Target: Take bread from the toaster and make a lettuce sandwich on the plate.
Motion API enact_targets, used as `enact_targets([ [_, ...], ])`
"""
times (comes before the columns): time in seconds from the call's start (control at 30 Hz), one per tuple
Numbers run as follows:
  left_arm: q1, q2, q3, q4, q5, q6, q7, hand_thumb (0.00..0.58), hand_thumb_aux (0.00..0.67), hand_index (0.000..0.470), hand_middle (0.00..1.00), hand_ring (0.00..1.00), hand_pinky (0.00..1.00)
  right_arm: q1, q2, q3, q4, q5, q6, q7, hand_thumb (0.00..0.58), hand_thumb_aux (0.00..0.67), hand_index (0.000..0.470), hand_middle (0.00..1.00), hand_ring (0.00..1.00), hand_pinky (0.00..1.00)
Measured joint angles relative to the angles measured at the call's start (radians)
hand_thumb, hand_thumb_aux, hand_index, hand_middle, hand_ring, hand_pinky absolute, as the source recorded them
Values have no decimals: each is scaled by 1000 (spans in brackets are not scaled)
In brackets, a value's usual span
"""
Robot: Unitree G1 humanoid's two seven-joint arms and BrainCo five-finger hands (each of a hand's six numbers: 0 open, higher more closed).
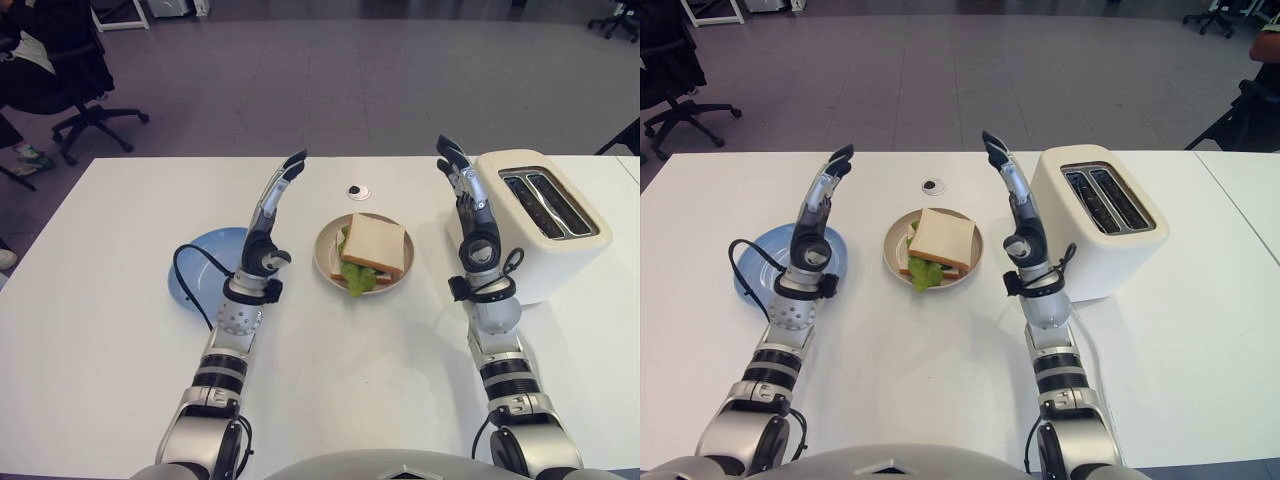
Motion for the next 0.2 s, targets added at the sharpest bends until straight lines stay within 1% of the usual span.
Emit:
enact_targets([
  [0.1, -30, 1, 5, 66, 11, -23, 8, 0, 0, 0, 0, 0, 0, -2, -10, -3, 42, -4, -36, -2, 0, 0, 0, 0, 0, 0],
  [0.2, -46, -12, 4, 90, 31, -40, 15, 0, 0, 0, 0, 0, 0, -2, -19, -7, 61, -4, -47, -9, 0, 0, 0, 0, 0, 0],
])
